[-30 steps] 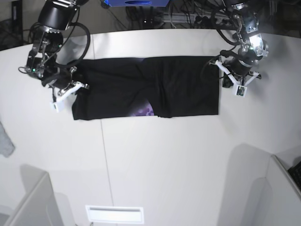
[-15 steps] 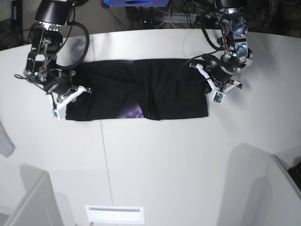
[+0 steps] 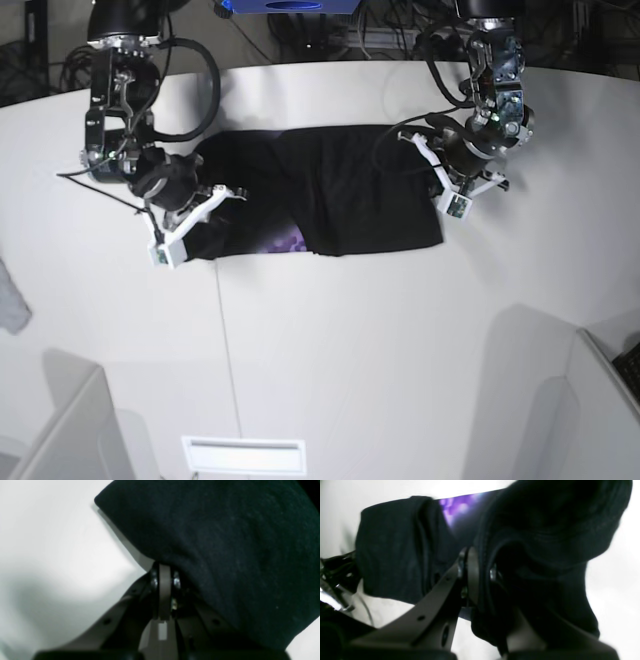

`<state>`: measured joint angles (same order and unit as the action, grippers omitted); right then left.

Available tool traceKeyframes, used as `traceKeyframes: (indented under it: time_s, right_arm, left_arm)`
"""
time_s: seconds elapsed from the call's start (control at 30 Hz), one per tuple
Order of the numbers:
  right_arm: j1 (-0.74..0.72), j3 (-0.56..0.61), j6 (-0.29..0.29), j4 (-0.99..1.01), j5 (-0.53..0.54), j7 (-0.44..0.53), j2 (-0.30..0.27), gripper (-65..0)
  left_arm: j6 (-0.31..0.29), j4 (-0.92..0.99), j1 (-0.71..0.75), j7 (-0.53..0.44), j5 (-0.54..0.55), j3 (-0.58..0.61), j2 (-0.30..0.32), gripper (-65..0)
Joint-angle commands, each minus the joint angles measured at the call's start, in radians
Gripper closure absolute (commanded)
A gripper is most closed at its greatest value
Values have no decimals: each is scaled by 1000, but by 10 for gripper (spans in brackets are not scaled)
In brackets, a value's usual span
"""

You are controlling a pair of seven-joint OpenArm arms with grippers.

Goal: Fold the T-shirt properly
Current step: 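Move both grippers to the ends of the shortened black bundle, then grasp the bundle end with the right gripper and fold it over the middle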

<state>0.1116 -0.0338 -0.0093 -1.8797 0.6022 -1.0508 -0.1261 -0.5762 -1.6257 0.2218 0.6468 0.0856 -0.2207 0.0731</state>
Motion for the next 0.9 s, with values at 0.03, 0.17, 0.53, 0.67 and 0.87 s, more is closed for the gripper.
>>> traceKeyframes:
  time_s: [0.03, 0.17, 0.53, 0.67, 0.87]
  right_arm:
    - [-13, 18, -2, -34, 17, 13, 19, 0]
    - [4, 38, -2, -79, 14, 13, 56, 0]
    - [9, 159, -2, -105, 15, 22, 115, 0]
    - [12, 163, -2, -126, 14, 22, 153, 0]
    - [15, 165, -2, -131, 11, 22, 181, 0]
  left_arm:
    - [-6, -9, 0, 14, 4, -1, 11, 0]
    - [-6, -9, 0, 12, 4, -1, 41, 0]
    - [-6, -8, 6, 12, 3, -1, 61, 0]
    - [-6, -5, 8, 11, -76, 10, 67, 0]
    - [-6, -6, 9, 8, -163, 11, 66, 0]
